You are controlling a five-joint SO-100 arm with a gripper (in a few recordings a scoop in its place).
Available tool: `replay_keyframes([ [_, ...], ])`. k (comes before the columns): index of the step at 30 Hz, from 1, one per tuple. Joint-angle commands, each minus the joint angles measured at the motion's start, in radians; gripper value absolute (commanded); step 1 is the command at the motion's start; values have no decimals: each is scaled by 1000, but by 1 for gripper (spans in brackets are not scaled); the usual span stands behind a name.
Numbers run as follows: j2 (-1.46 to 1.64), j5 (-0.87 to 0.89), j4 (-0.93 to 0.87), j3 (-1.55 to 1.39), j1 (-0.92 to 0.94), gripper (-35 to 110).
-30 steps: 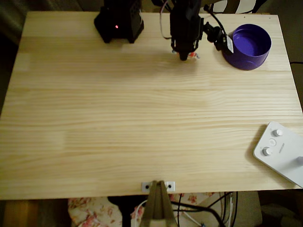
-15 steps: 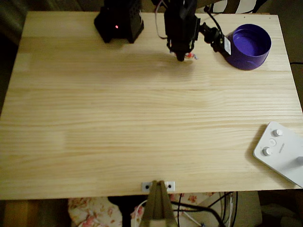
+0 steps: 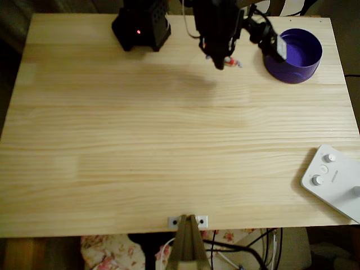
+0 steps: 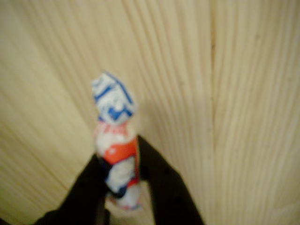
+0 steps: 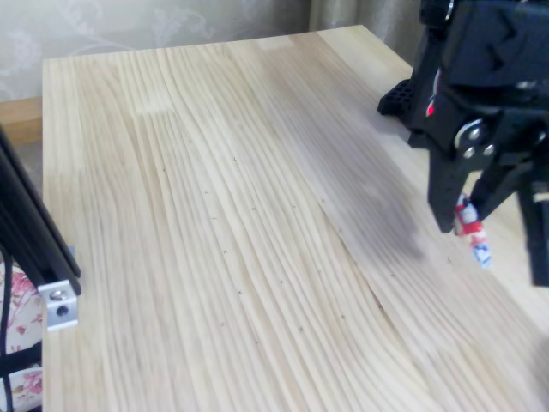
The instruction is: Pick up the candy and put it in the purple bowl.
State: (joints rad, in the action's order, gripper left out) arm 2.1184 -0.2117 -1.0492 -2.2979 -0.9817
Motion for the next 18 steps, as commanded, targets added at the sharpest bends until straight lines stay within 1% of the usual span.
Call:
replay_keyframes([
  [1,83,-15,-34,153,-44,-1],
  [10,29,-43,-67,362,-147,-1],
  [18,-132,-48,-91,584,-239,-1],
])
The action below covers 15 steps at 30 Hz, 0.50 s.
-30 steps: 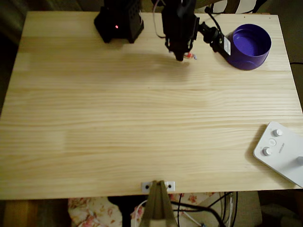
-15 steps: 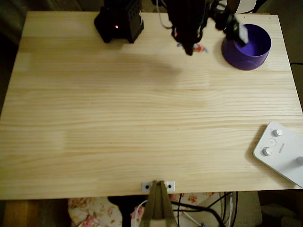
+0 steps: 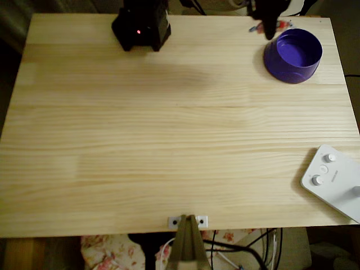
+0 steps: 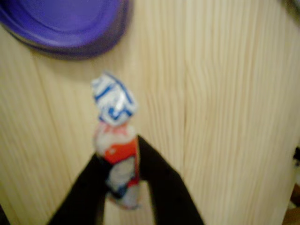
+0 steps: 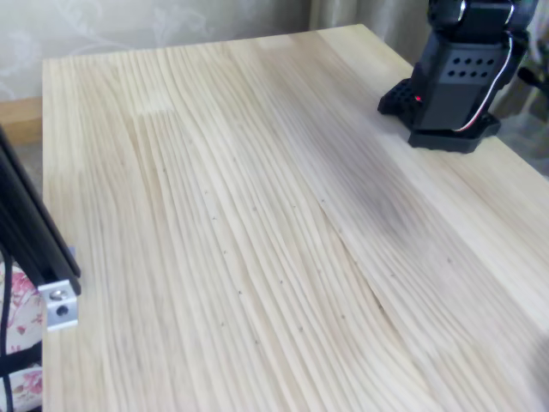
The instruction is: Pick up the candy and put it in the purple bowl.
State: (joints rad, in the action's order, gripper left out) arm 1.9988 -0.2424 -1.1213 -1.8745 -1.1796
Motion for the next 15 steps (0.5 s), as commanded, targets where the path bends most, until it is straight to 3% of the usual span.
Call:
replay_keyframes([
  [1,-29,-17,-20,184,-52,-1],
  [15,-324,-12,-25,506,-141,-1],
])
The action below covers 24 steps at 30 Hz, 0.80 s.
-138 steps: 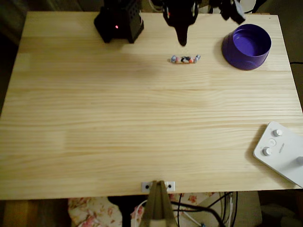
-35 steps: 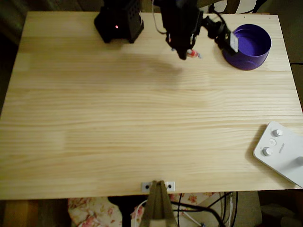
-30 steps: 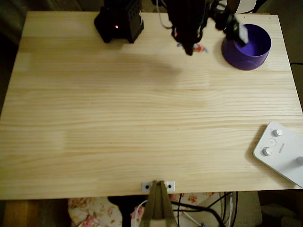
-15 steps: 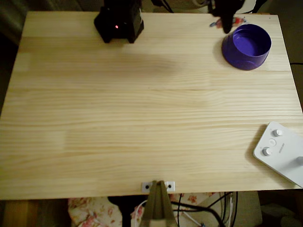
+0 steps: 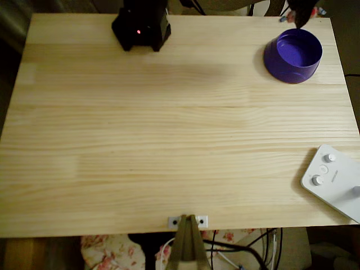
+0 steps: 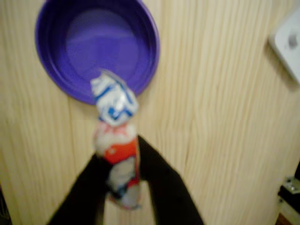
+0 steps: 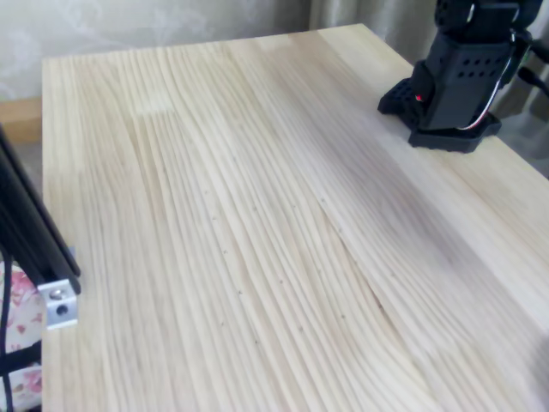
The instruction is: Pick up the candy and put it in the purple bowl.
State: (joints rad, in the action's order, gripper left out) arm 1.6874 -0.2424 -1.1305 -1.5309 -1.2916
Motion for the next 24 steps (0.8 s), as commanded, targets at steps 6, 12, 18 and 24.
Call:
replay_keyframes([
  [6,-146,14,-21,299,-38,-1],
  [12,-236,15,-18,367,-41,-1],
  [18,-291,15,-12,385,-40,-1],
  [24,-327,18,-2,390,-40,-1],
])
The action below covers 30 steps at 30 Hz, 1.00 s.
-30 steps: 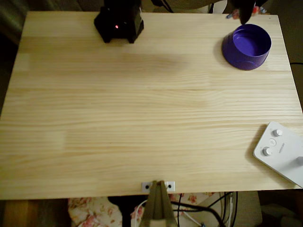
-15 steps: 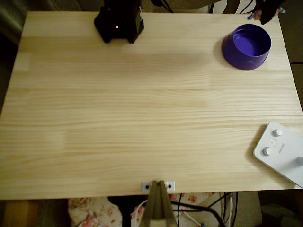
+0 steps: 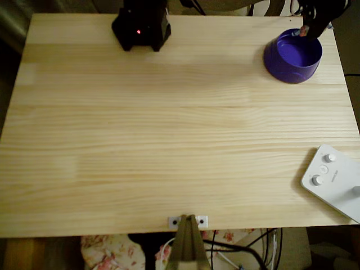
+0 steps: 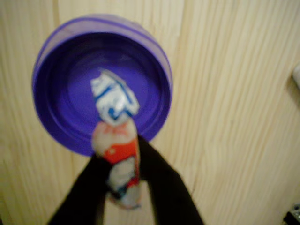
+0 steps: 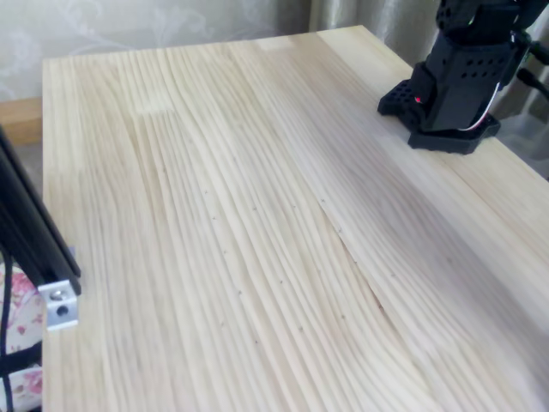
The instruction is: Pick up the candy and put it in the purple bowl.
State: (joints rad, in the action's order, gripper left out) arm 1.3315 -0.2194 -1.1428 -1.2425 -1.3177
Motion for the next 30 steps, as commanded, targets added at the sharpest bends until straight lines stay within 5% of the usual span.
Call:
replay_keyframes([
  [1,23,-5,11,103,-15,-1],
  [30,-23,14,20,98,-6,7],
])
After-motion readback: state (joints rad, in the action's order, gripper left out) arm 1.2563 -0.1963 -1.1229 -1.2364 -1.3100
